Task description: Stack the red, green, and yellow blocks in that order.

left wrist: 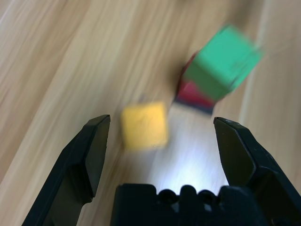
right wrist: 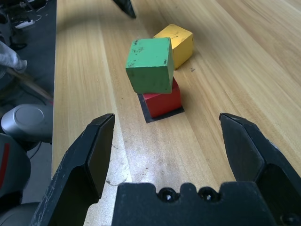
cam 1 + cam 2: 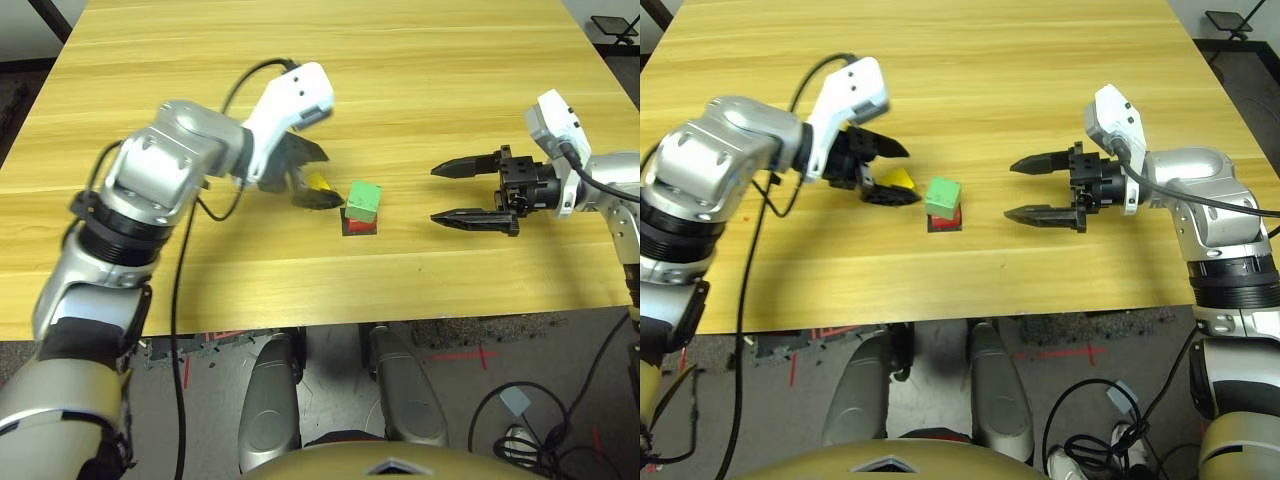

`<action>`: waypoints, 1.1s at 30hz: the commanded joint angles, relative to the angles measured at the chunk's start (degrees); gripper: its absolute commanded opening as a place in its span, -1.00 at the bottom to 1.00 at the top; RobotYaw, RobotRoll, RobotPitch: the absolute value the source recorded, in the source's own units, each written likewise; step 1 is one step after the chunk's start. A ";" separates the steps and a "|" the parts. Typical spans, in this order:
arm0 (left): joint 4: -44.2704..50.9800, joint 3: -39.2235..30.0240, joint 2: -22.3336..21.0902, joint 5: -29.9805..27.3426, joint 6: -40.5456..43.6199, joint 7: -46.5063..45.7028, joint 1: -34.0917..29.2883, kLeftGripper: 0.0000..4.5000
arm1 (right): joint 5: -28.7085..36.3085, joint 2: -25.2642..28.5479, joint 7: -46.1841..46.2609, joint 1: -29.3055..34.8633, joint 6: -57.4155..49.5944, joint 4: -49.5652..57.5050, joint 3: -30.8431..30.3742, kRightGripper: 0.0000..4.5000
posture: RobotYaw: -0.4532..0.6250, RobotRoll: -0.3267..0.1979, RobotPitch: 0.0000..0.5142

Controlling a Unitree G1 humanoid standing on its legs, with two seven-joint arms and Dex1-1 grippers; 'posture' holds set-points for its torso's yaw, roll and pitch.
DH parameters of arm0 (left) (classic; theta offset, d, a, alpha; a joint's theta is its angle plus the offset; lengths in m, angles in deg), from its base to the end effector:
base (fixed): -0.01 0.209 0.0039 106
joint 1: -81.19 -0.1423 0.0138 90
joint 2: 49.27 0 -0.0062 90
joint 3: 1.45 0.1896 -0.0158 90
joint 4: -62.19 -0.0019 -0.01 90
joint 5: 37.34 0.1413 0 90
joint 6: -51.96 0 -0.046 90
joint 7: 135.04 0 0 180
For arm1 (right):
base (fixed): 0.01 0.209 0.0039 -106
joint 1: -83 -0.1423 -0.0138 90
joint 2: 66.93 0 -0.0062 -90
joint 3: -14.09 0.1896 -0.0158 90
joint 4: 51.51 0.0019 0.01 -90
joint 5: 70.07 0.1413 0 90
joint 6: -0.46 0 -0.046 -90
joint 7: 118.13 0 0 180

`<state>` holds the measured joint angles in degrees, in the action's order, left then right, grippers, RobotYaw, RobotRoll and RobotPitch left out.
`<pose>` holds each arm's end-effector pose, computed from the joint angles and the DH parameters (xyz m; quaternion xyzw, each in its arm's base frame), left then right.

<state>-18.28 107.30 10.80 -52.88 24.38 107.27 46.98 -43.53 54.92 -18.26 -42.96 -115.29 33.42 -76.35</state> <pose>0.2887 0.1829 0.2760 0.2736 0.2158 -0.4789 0.8057 0.2873 -0.2693 0.2259 -0.1638 0.0679 0.6084 0.7735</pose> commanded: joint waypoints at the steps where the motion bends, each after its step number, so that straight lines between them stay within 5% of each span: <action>1: 2.02 0.05 -0.06 -0.80 2.36 -1.83 -2.93 0.99 | -0.24 -0.07 -0.80 -0.97 0.89 -1.14 -0.16 1.00 | -0.06 0.55 0.01; 12: -0.14 1.13 7.23 0.27 1.70 -9.15 -3.34 0.99 | -0.63 -0.43 -1.48 -2.37 1.06 -2.31 -1.03 1.00 | -0.06 0.50 0.01; 33: -7.52 5.38 10.98 4.81 -5.02 -10.97 -4.51 0.92 | 0.28 -0.05 -0.12 -0.87 -0.92 0.53 0.05 1.00 | -0.12 0.51 0.01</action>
<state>-25.36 111.48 21.64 -48.75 19.81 96.43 43.56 -43.77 54.62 -18.66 -44.74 -115.77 32.25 -76.94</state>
